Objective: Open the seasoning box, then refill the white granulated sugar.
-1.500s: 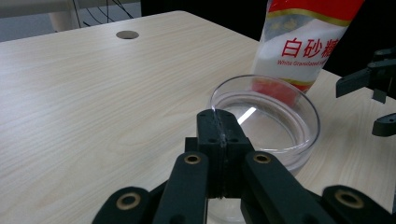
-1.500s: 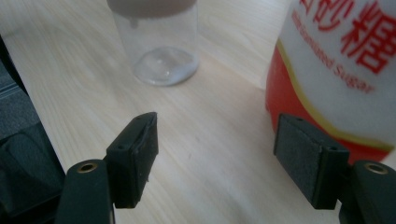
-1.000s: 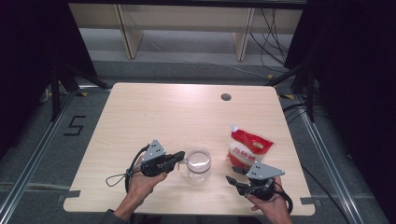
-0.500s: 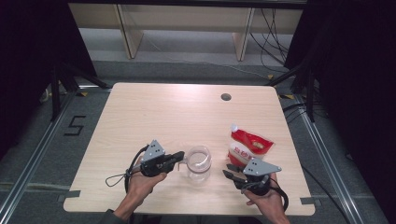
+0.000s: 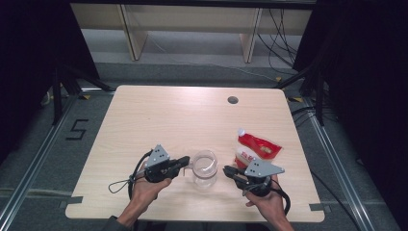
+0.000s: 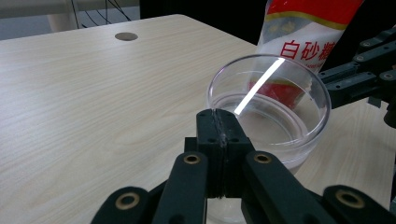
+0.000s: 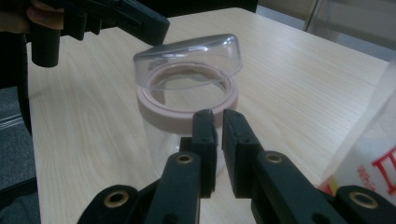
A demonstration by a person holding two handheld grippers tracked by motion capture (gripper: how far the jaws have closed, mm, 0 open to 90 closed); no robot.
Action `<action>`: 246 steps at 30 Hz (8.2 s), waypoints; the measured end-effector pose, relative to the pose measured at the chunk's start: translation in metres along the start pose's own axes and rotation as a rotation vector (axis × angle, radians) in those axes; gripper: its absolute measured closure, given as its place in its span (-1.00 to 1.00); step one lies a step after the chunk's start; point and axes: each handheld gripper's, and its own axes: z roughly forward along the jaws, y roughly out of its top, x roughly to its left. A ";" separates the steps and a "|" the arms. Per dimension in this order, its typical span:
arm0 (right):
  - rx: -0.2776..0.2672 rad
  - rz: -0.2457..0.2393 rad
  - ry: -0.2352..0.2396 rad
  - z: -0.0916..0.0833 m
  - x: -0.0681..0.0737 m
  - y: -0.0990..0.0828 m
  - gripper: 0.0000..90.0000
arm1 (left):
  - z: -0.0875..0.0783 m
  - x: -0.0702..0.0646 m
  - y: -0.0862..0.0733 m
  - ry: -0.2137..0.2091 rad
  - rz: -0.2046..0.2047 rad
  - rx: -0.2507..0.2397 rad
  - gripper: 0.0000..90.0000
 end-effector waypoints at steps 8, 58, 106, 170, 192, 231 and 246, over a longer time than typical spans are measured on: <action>-0.003 -0.029 0.019 0.013 0.002 0.006 0.90 | 0.000 0.000 -0.001 0.000 -0.007 -0.004 0.97; -0.071 -0.105 0.069 0.034 0.025 0.043 0.91 | -0.020 0.000 -0.046 0.064 0.021 0.210 -0.45; -0.093 -0.103 0.085 0.031 0.029 0.045 0.74 | -0.023 0.003 -0.055 0.093 0.003 0.214 -0.49; 0.002 0.156 -0.223 -0.086 -0.017 -0.056 -0.62 | -0.025 -0.010 -0.058 0.040 -0.018 0.226 -0.62; -0.054 0.128 -0.228 -0.073 -0.046 -0.068 -0.64 | -0.027 -0.010 -0.056 0.048 -0.019 0.200 -0.62; -0.069 0.100 -0.217 -0.044 -0.065 -0.069 -0.58 | -0.027 -0.007 -0.055 0.057 -0.011 0.206 -0.62; -0.051 0.113 -0.206 -0.040 -0.064 -0.070 -0.58 | -0.028 -0.008 -0.054 0.064 -0.015 0.199 -0.62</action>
